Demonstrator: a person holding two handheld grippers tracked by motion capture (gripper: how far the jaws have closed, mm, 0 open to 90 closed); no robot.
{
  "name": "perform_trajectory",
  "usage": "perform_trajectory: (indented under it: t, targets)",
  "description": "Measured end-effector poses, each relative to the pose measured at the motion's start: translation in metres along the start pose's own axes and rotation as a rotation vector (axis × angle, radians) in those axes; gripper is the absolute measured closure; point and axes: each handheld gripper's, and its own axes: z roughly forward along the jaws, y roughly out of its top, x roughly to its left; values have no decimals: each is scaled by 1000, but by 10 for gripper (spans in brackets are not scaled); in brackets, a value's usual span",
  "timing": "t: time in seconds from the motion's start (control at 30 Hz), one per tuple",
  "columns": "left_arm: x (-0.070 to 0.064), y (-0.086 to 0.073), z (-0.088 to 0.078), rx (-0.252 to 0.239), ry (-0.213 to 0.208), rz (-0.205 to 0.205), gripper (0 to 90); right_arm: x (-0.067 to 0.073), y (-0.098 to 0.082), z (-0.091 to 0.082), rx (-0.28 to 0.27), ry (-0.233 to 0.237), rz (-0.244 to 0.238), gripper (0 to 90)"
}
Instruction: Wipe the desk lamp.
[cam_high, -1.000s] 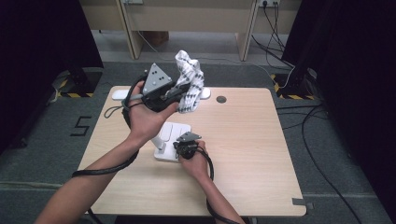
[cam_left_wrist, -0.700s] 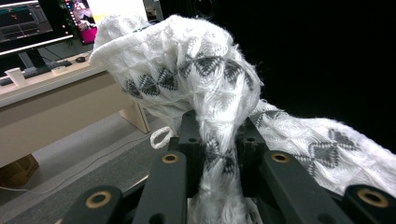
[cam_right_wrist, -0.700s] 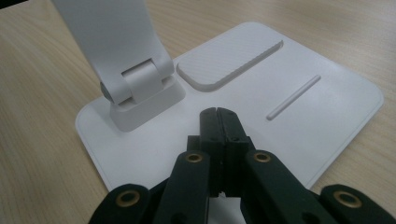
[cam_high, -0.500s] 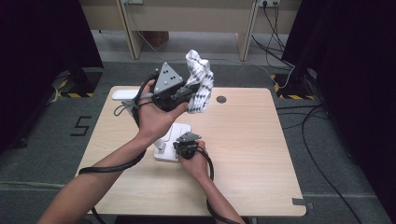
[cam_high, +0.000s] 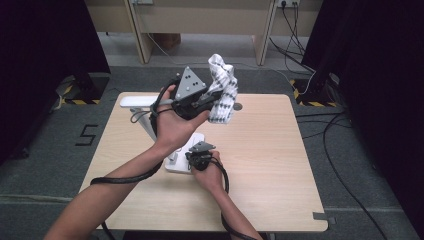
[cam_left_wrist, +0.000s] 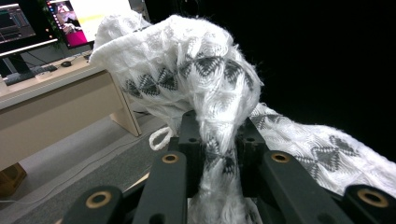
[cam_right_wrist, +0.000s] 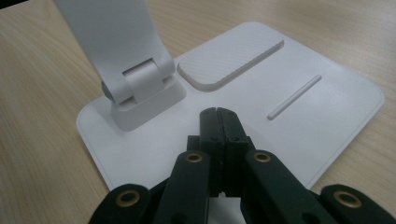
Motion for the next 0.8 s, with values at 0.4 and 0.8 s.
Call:
perform_trajectory:
  t: [0.4, 0.8]
  targets:
    - [-10, 4, 6, -2, -31, 6, 767, 0, 0, 0, -1, -1, -11, 900]
    - [-38, 2, 6, -23, -111, 28, 768, -1, 0, 0, -2, 3, -6, 886]
